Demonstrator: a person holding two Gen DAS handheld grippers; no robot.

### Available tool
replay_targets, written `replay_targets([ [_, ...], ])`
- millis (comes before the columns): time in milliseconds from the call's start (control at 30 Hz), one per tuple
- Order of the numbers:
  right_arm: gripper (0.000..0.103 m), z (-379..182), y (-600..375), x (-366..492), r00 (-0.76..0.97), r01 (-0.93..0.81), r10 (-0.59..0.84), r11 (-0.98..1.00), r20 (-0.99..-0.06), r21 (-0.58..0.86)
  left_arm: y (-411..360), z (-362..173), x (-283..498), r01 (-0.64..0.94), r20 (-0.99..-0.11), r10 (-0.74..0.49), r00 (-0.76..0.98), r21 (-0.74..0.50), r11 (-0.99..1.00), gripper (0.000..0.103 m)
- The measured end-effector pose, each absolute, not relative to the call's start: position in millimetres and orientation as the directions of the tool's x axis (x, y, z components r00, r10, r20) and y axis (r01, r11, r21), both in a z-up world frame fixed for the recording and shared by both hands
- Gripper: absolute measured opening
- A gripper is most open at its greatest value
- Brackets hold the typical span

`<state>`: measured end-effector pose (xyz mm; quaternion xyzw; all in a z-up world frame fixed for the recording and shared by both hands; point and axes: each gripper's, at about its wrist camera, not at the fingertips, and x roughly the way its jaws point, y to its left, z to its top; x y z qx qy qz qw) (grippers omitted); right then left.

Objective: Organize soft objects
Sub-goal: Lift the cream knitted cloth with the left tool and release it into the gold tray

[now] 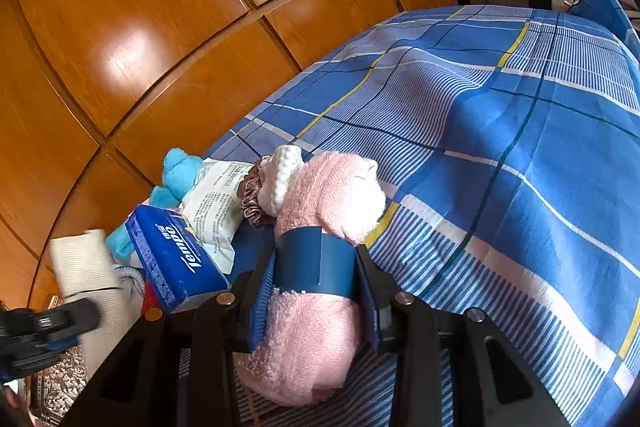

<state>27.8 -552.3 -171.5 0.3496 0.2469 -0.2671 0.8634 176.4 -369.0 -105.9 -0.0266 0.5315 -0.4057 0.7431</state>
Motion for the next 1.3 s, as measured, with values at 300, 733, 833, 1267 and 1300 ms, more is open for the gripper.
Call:
replay_targets([
  [300, 0.037, -169.4, -549.0, 32.4, 0.716, 0.649, -0.308, 0.625, -0.627, 0.434, -312.8, -54.3, 148.3, 0.631, -0.683, -0.723, 0.104, -0.517, 0.579, 0.017],
  [733, 0.035, -151.2, -529.5, 28.2, 0.637, 0.697, -0.381, 0.655, -0.67, 0.29, -145.0, 18.1, 154.1, 0.626, -0.583, -0.757, 0.294, -0.481, 0.614, 0.017],
  [833, 0.035, -146.7, -521.2, 19.6, 0.624, 0.702, -0.383, 0.657, -0.681, 0.275, -98.3, 16.7, 167.0, 0.582, -0.596, -0.717, 0.362, -0.456, 0.673, 0.017],
  [1267, 0.035, -83.8, -478.7, -6.3, 0.701, 0.648, -0.387, 0.696, -0.599, 0.308, 63.0, -67.3, 244.0, 0.302, -0.806, -0.394, 0.442, -0.28, 0.911, 0.017],
  [1300, 0.035, -79.3, -474.3, -6.6, 0.71, 0.64, -0.382, 0.702, -0.592, 0.313, 71.2, -74.8, 249.4, 0.28, -0.819, -0.373, 0.435, -0.27, 0.921, 0.017],
])
